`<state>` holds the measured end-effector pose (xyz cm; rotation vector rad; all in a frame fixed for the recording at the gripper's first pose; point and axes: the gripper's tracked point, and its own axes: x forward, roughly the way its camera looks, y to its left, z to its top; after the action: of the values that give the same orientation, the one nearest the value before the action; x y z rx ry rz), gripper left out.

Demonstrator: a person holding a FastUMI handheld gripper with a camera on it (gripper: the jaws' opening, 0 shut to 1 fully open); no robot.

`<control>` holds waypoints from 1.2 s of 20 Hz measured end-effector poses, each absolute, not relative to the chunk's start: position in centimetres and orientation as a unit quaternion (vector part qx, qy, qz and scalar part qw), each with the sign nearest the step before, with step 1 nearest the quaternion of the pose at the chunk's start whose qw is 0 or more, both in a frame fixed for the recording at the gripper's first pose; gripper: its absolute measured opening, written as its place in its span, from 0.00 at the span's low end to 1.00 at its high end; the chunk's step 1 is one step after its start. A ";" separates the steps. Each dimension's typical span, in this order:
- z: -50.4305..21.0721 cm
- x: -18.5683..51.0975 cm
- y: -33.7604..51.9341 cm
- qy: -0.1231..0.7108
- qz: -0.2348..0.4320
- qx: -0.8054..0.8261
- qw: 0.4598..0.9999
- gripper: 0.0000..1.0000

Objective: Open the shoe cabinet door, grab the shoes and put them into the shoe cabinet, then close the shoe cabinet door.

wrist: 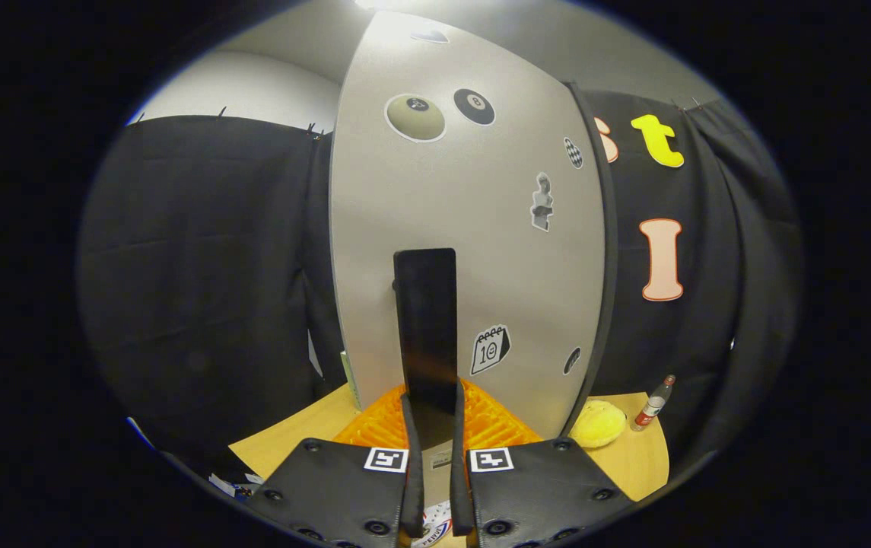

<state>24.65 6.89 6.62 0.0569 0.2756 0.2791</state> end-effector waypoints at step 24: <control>6.6 20.2 -8.3 0.130 -0.055 0.033 0.989 0.08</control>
<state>20.19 -8.31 6.62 0.0660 0.2614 -0.1099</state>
